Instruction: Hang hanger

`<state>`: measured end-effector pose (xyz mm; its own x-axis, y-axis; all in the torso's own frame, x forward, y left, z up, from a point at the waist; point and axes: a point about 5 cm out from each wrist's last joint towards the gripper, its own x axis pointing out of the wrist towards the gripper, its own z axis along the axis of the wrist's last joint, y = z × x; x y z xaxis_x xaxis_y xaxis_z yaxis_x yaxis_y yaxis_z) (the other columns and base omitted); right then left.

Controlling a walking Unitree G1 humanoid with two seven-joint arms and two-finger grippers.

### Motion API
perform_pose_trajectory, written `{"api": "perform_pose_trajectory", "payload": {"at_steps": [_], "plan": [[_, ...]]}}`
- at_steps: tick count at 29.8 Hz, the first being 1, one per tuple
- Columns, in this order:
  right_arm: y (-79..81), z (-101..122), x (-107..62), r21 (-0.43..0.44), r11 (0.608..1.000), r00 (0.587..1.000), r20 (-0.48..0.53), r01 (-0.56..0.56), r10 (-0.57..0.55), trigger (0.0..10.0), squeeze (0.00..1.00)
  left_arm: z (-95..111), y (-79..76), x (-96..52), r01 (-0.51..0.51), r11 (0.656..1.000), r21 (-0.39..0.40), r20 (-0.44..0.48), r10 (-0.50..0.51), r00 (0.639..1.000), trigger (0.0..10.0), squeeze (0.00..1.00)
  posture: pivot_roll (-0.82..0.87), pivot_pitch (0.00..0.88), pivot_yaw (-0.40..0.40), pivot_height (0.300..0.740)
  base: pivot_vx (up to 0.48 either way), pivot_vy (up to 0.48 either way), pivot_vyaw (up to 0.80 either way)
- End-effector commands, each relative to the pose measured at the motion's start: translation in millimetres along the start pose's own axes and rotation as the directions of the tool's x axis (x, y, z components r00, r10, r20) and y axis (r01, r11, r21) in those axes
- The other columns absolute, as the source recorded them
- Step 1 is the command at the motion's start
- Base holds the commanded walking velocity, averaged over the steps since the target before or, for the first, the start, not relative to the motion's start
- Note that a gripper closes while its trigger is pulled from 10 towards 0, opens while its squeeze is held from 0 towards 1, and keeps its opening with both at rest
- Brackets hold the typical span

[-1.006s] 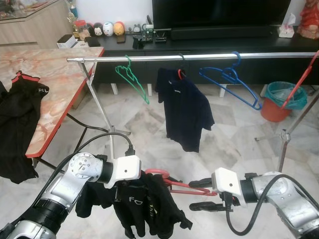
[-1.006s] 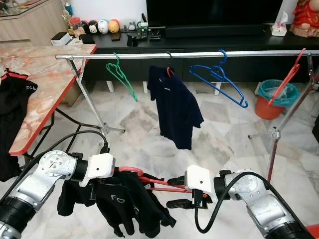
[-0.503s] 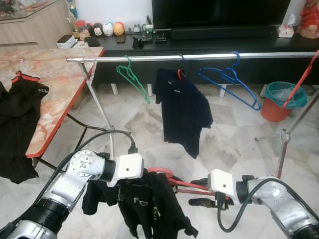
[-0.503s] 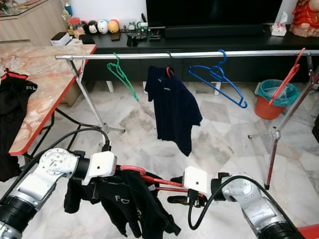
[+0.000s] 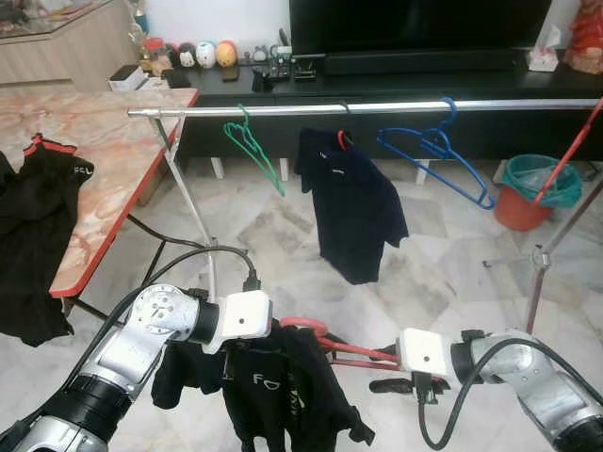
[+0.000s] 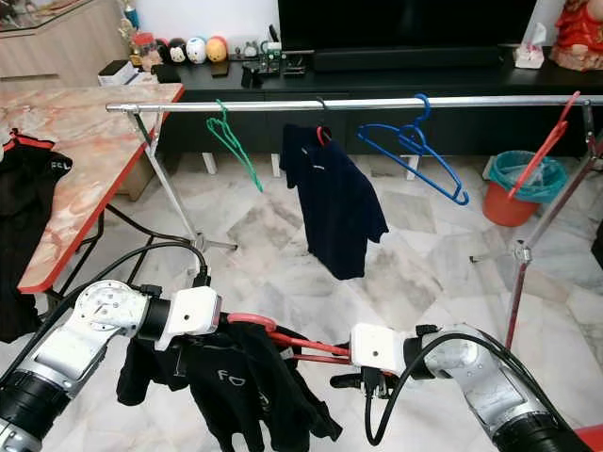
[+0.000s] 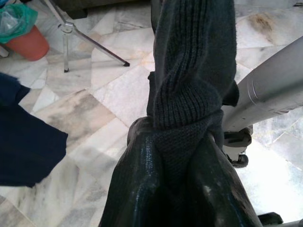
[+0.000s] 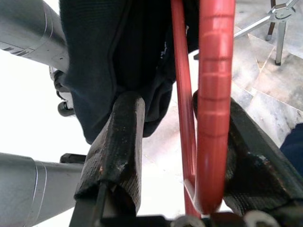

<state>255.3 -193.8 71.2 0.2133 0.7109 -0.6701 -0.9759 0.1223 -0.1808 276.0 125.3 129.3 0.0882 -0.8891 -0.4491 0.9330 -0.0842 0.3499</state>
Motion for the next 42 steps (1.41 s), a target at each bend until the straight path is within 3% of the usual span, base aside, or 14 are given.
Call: {"api": "perform_pose_trajectory", "payload": {"at_steps": [1,3,4,5,6,21,33,41,42], "plan": [[-0.6,2.2,1.7,-0.015,1.0,1.0,0.001,-0.012,0.012,10.0,0.0,4.8,3.1,-3.6,-0.005,1.0,0.023,0.001,0.005,1.0,10.0,0.0,-0.06,0.032,0.063,0.74,0.0,0.0,0.0],[-1.2,3.1,2.7,-0.019,1.0,1.0,0.003,-0.012,0.012,10.0,0.0,4.7,3.3,-3.9,-0.009,1.0,0.023,0.0,0.009,1.0,10.0,0.0,-0.06,0.033,0.062,0.74,0.0,0.0,0.0],[-1.8,3.7,3.0,-0.023,1.0,1.0,0.005,-0.008,0.008,8.4,0.0,4.6,3.4,-4.0,-0.01,1.0,0.023,0.0,0.01,1.0,10.0,0.0,-0.06,0.033,0.062,0.74,0.0,0.0,0.0],[-2.7,3.8,3.4,-0.022,1.0,1.0,0.005,-0.002,0.003,2.8,0.0,4.6,3.4,-4.1,-0.01,1.0,0.023,0.0,0.011,1.0,10.0,0.0,-0.06,0.033,0.062,0.74,0.0,0.0,0.0],[-3.2,3.8,3.6,-0.024,1.0,1.0,0.004,-0.001,0.001,0.0,0.0,4.5,3.5,-4.1,-0.012,1.0,0.024,0.0,0.012,1.0,10.0,0.0,-0.06,0.033,0.062,0.74,0.0,0.0,0.0],[2.4,-8.1,7.3,-0.047,0.998,0.995,-0.088,-0.042,0.038,0.0,0.0,2.8,5.2,-3.1,-0.02,1.0,0.02,-0.004,0.021,1.0,10.0,0.0,-0.06,0.034,0.063,0.74,0.0,0.0,0.0],[2.0,-7.5,8.9,-0.055,0.998,0.996,-0.085,-0.039,0.035,0.0,0.0,3.5,8.0,-2.7,-0.034,0.999,0.021,0.001,0.034,0.999,10.0,0.0,-0.06,0.034,0.064,0.74,0.0,0.0,0.0],[1.9,-6.7,10.5,-0.053,0.998,0.997,-0.074,-0.034,0.03,0.0,0.0,4.7,13.3,-2.4,-0.112,0.993,-0.04,0.061,0.114,0.992,10.0,0.0,-0.06,0.034,0.066,0.74,0.0,0.0,0.0],[1.4,-6.2,10.9,-0.052,0.998,0.997,-0.071,-0.032,0.028,0.0,0.0,4.2,13.1,-2.3,-0.107,0.993,-0.043,0.059,0.109,0.992,10.0,0.21,-0.06,0.033,0.066,0.74,0.0,0.0,0.0]]}}
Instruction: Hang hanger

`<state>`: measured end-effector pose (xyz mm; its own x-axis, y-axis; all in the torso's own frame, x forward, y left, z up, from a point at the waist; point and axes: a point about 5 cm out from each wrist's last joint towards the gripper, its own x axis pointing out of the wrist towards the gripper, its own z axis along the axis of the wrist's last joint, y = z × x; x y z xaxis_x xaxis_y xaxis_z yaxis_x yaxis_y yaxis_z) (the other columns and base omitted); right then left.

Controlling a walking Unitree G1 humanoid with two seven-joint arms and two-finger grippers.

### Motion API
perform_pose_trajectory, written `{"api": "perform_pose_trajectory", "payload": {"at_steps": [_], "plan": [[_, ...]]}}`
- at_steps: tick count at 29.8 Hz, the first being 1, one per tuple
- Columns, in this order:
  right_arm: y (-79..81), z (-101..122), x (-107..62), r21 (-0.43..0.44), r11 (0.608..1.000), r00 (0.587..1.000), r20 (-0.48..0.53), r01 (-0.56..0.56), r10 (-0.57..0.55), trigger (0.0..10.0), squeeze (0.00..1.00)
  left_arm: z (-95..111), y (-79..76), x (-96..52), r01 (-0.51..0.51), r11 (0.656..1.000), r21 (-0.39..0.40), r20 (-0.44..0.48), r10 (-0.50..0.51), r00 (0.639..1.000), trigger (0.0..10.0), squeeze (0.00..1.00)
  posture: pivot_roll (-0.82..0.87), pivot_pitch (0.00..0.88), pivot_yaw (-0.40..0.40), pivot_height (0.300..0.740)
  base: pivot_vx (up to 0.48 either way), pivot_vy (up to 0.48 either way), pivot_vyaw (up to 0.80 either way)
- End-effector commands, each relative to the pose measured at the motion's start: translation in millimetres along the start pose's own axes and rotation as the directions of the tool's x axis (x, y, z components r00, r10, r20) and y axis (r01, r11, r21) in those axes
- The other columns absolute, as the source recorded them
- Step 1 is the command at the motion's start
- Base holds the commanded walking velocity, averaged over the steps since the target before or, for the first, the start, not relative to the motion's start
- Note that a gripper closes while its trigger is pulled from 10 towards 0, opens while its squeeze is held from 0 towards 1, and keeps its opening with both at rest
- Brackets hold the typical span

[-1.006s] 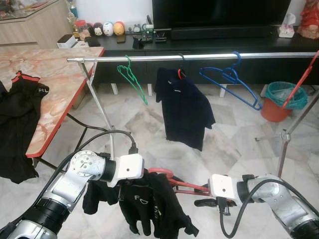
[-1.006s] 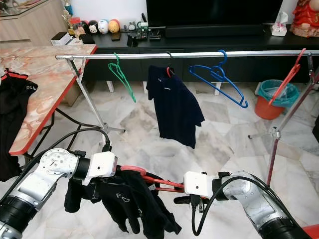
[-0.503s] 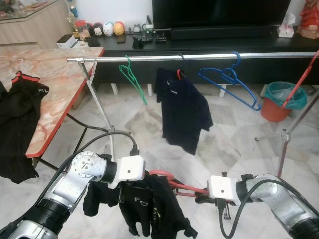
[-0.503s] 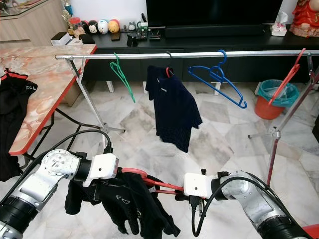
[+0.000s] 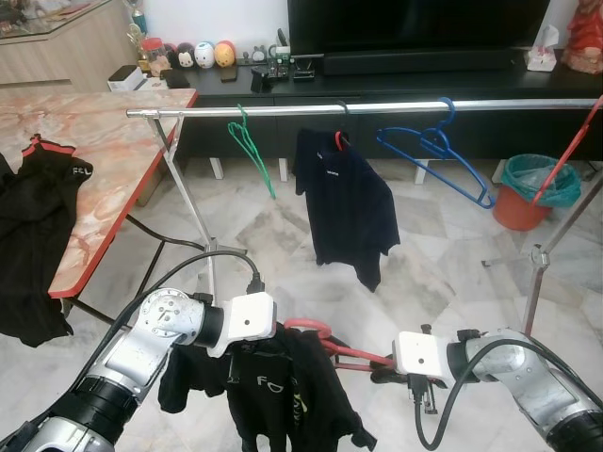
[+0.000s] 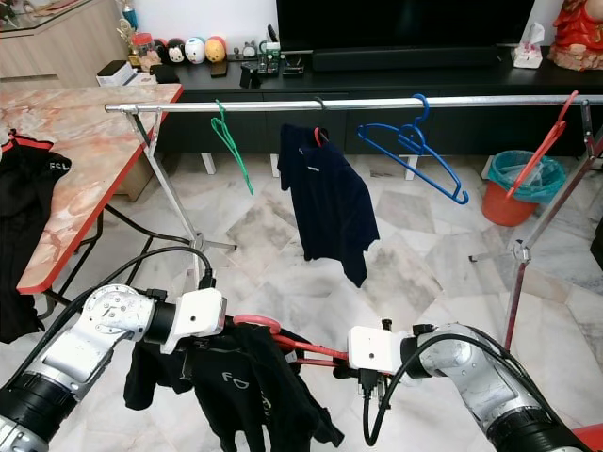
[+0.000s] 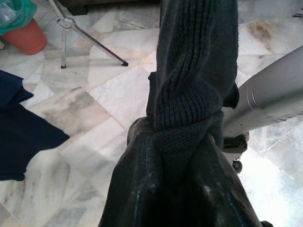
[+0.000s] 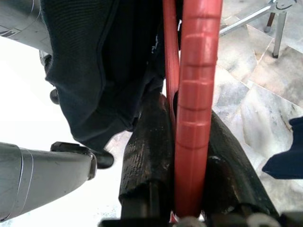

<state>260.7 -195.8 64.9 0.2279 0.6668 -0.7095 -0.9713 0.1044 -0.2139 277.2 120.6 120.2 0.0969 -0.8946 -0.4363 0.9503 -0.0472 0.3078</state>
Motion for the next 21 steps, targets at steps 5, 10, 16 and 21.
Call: {"api": "perform_pose_trajectory", "payload": {"at_steps": [5,10,16,21], "plan": [[4.2,2.2,6.7,-0.018,0.999,1.0,0.003,-0.03,0.03,0.0,0.0,12.1,14.1,-11.3,-0.085,0.996,0.0,0.069,0.085,0.994,10.0,1.0,-0.06,0.032,0.067,0.74,0.0,0.0,0.0],[2.8,3.4,7.4,-0.013,1.0,1.0,0.017,-0.016,0.016,0.0,0.0,12.8,12.4,-12.1,-0.055,0.998,-0.023,0.081,0.057,0.995,10.0,1.0,-0.06,0.031,0.067,0.74,0.0,0.0,0.0],[2.2,2.2,7.8,-0.001,1.0,1.0,0.025,0.01,-0.01,0.0,0.0,14.4,9.2,-15.7,-0.017,0.998,-0.053,0.095,0.022,0.995,10.0,1.0,-0.05,0.023,0.072,0.74,0.0,0.0,0.0],[2.1,0.0,7.0,0.019,0.999,0.999,0.036,0.036,-0.036,0.0,0.0,16.3,5.3,-14.0,0.012,0.998,-0.066,0.109,-0.005,0.994,10.0,1.0,-0.06,0.028,0.076,0.74,0.0,0.0,0.0]]}}
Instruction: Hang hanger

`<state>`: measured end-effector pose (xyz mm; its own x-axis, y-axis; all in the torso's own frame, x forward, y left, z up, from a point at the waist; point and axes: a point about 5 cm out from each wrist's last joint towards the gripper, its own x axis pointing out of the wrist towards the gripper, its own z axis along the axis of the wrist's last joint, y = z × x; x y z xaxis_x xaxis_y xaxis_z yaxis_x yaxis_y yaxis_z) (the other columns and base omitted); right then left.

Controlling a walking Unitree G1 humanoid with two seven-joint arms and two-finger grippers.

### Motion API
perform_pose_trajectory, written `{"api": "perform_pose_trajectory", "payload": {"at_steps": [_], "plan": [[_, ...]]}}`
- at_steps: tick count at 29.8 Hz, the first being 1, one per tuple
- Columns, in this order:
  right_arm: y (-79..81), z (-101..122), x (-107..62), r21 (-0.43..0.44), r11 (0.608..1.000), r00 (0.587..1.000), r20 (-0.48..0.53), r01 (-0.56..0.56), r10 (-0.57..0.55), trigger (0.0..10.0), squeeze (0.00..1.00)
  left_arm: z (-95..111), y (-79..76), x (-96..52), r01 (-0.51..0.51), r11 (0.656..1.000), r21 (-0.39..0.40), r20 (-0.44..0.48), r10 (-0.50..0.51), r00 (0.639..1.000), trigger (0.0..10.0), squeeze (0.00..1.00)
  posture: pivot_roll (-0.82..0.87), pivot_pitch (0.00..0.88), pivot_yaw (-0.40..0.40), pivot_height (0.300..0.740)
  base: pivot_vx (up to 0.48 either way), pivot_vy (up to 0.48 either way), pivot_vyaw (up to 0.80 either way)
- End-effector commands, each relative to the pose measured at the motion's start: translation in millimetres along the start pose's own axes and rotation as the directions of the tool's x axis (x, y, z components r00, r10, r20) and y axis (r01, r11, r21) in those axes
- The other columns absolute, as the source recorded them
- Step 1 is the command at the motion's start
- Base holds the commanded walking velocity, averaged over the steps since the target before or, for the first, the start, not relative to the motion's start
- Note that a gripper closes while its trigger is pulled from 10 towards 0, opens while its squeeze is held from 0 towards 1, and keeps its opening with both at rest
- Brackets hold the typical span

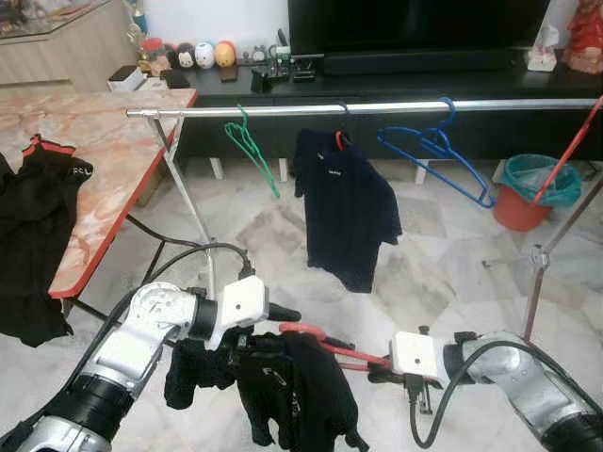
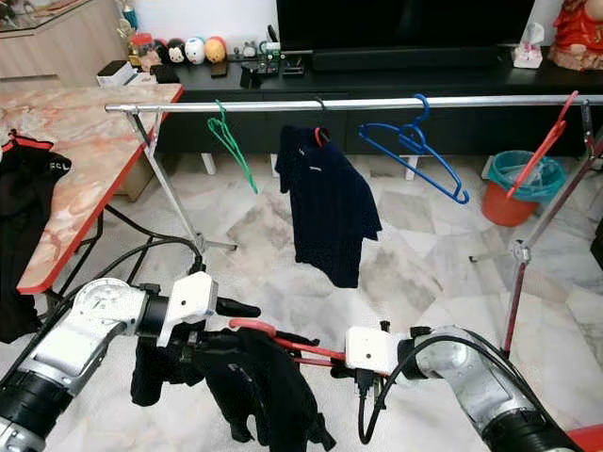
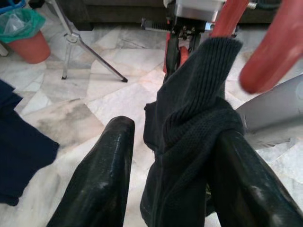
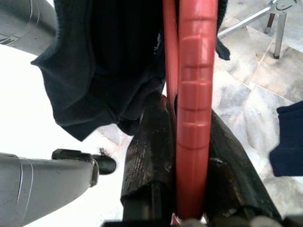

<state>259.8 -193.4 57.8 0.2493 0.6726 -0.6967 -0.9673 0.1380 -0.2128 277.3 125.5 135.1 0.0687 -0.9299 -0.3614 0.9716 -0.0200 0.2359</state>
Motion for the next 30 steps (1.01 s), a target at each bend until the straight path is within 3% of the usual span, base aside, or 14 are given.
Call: {"api": "perform_pose_trajectory", "payload": {"at_steps": [1,2,3,10,24,30], "plan": [[-0.2,2.7,0.2,-0.005,1.0,1.0,0.026,0.014,-0.013,0.0,0.0,6.7,0.3,-2.3,0.005,1.0,0.013,0.023,-0.005,1.0,10.0,0.93,-0.06,0.028,0.076,0.74,0.0,0.0,0.0],[0.0,2.4,-0.1,-0.004,1.0,1.0,0.027,0.015,-0.015,0.0,0.0,7.2,0.3,-2.1,0.004,1.0,0.013,0.027,-0.005,1.0,10.0,0.93,-0.06,0.028,0.076,0.74,0.0,0.0,0.0],[-0.1,1.1,-1.3,0.001,1.0,0.999,0.025,0.023,-0.023,0.0,0.0,8.4,1.4,-0.9,-0.004,1.0,0.01,0.038,0.004,0.999,10.0,0.0,-0.06,0.03,0.078,0.74,0.0,0.0,0.0],[-2.8,-1.4,-7.7,0.027,0.997,0.997,0.041,0.068,-0.069,0.0,0.0,12.7,6.5,0.2,-0.05,0.998,-0.033,0.098,0.053,0.994,10.0,0.0,-0.06,0.035,0.084,0.74,0.0,0.0,0.0],[6.0,-6.3,-8.9,0.044,0.997,0.998,0.037,0.057,-0.059,0.0,0.0,23.4,23.5,-17.9,-0.17,0.973,-0.16,0.233,0.204,0.951,10.0,0.0,-0.06,0.04,0.089,0.74,0.0,0.0,0.0],[5.2,-5.8,-9.0,0.046,0.997,0.997,0.04,0.063,-0.065,0.0,0.0,15.9,12.1,-15.2,-0.082,0.982,-0.171,0.182,0.113,0.977,10.0,0.0,-0.06,0.043,0.09,0.74,0.0,0.0,0.0]]}}
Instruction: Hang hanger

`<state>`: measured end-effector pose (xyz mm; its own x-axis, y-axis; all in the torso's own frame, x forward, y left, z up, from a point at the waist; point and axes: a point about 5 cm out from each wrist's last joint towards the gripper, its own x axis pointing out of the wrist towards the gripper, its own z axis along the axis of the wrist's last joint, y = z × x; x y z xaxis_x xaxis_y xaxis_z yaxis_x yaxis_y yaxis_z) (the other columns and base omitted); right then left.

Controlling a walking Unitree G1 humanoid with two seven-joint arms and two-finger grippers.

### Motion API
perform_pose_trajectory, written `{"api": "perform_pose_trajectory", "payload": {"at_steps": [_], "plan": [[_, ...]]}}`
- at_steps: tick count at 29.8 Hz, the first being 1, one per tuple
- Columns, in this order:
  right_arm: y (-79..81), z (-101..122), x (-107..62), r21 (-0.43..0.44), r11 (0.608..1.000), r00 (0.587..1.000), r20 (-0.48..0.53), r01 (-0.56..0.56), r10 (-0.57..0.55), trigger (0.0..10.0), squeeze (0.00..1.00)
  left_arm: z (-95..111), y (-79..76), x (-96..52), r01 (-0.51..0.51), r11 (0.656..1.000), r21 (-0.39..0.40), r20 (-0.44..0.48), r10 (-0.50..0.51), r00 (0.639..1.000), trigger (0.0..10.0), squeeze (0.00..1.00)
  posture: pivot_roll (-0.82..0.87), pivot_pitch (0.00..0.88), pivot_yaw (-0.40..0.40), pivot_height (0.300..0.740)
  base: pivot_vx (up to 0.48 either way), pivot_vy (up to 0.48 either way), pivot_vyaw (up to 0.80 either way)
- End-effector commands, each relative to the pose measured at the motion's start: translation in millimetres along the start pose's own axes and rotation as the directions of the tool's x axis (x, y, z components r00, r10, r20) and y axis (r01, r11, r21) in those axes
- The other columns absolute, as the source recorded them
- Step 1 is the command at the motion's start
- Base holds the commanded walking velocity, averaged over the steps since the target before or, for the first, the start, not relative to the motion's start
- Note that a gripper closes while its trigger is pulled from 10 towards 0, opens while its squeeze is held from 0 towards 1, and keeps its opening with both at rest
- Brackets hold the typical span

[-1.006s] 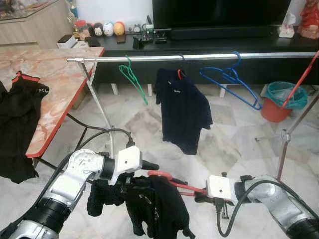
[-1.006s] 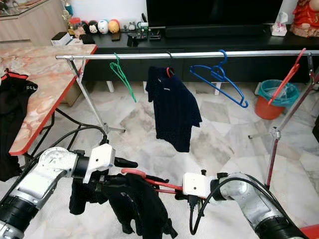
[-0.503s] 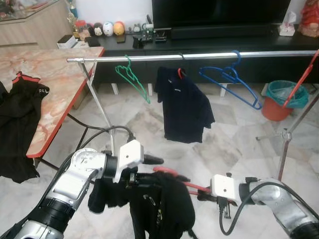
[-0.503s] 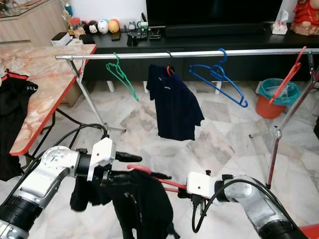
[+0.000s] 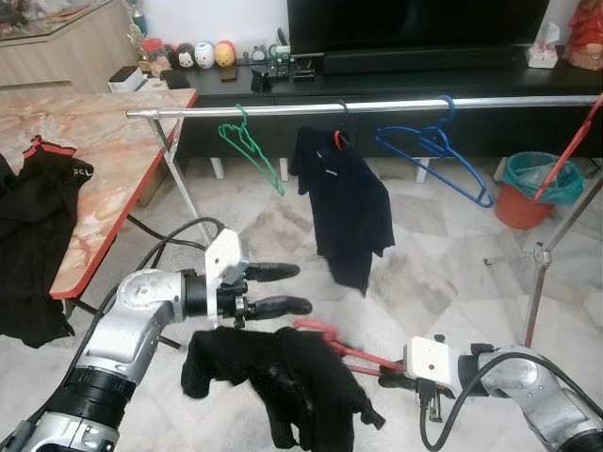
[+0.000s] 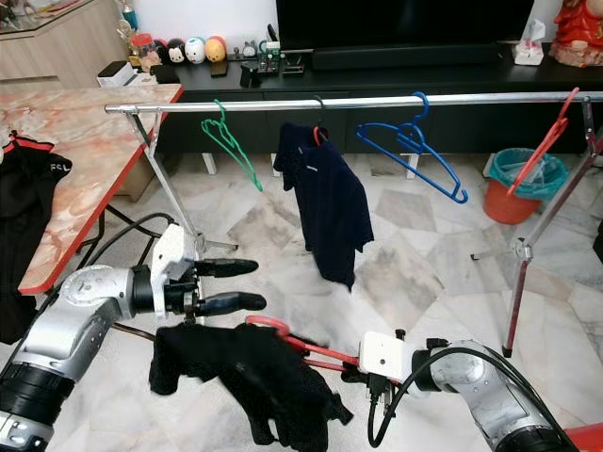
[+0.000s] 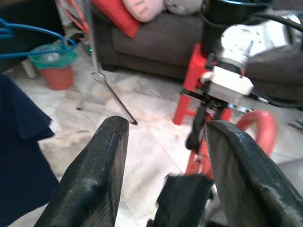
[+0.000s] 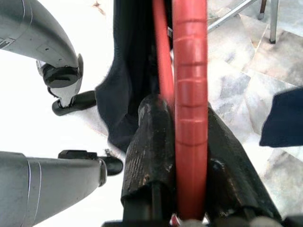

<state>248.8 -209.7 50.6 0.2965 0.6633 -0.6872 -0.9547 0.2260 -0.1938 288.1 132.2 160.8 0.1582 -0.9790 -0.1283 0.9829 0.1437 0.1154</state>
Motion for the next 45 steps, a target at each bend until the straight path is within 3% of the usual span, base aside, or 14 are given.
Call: {"api": "perform_pose_trajectory", "payload": {"at_steps": [1,11,19,20,28,30,34,36,37,41,45], "plan": [[-4.8,11.1,-0.5,-0.031,0.999,0.999,0.044,0.018,-0.016,0.0,0.0,-4.7,-6.1,-1.5,0.042,0.999,-0.016,-0.041,-0.042,0.998,10.0,0.0,-0.06,0.043,0.09,0.74,0.0,0.0,0.0],[-11.6,13.3,-3.2,-0.039,0.998,0.997,0.051,0.055,-0.053,0.0,0.0,-28.0,-7.1,-9.9,0.034,0.997,0.072,-0.236,-0.016,0.972,10.0,0.0,-0.06,0.044,0.091,0.74,0.0,0.0,0.0],[-11.1,15.0,0.9,-0.028,0.997,0.994,0.085,0.072,-0.069,0.0,0.0,-19.7,13.7,-18.8,-0.181,0.978,0.102,-0.123,0.193,0.974,10.0,0.0,-0.05,0.046,0.092,0.74,0.0,0.0,0.0],[-11.4,15.6,1.3,-0.025,0.997,0.993,0.089,0.074,-0.072,0.0,0.0,-14.5,21.7,-20.8,-0.252,0.962,0.109,-0.077,0.261,0.962,10.0,0.0,-0.05,0.046,0.092,0.74,0.0,0.0,0.0],[-11.1,16.4,2.9,-0.02,0.996,0.992,0.099,0.082,-0.08,0.0,0.0,1.6,42.9,-32.7,-0.436,0.897,0.074,0.05,0.433,0.9,10.0,0.0,-0.05,0.045,0.092,0.74,0.0,0.0,0.0],[-9.9,16.2,4.5,-0.015,0.996,0.991,0.105,0.086,-0.084,0.0,0.0,4.4,51.7,-44.9,-0.519,0.852,0.07,0.062,0.516,0.854,10.0,0.0,-0.05,0.047,0.097,0.74,0.0,0.0,0.0],[-9.4,16.7,5.4,-0.012,0.996,0.99,0.114,0.091,-0.089,0.0,0.0,1.1,56.0,-57.2,-0.572,0.816,0.086,0.025,0.572,0.82,10.0,0.0,-0.05,0.047,0.101,0.74,0.0,0.0,0.0],[-9.3,17.1,5.9,-0.011,0.996,0.989,0.117,0.093,-0.092,0.0,0.0,-4.4,59.1,-66.0,-0.612,0.781,0.125,-0.031,0.62,0.784,10.0,0.0,-0.05,0.047,0.101,0.74,0.0,0.0,0.0],[-9.5,17.5,6.4,-0.011,0.995,0.989,0.119,0.095,-0.093,0.0,0.0,-11.1,62.2,-74.9,-0.647,0.74,0.185,-0.095,0.669,0.737,10.0,0.0,-0.04,0.048,0.102,0.74,0.0,0.0,0.0],[-10.9,18.1,6.6,-0.012,0.994,0.987,0.123,0.105,-0.103,0.0,0.0,-19.0,63.4,-86.1,-0.679,0.701,0.218,-0.14,0.711,0.689,10.0,0.0,-0.04,0.048,0.102,0.74,0.0,0.0,0.0],[-13.3,18.6,6.2,0.0,0.991,0.982,0.14,0.132,-0.131,0.0,0.0,-18.7,62.0,-88.2,-0.705,0.684,0.187,-0.1,0.727,0.679,10.0,0.0,-0.04,0.048,0.101,0.74,0.0,0.0,0.0]]}}
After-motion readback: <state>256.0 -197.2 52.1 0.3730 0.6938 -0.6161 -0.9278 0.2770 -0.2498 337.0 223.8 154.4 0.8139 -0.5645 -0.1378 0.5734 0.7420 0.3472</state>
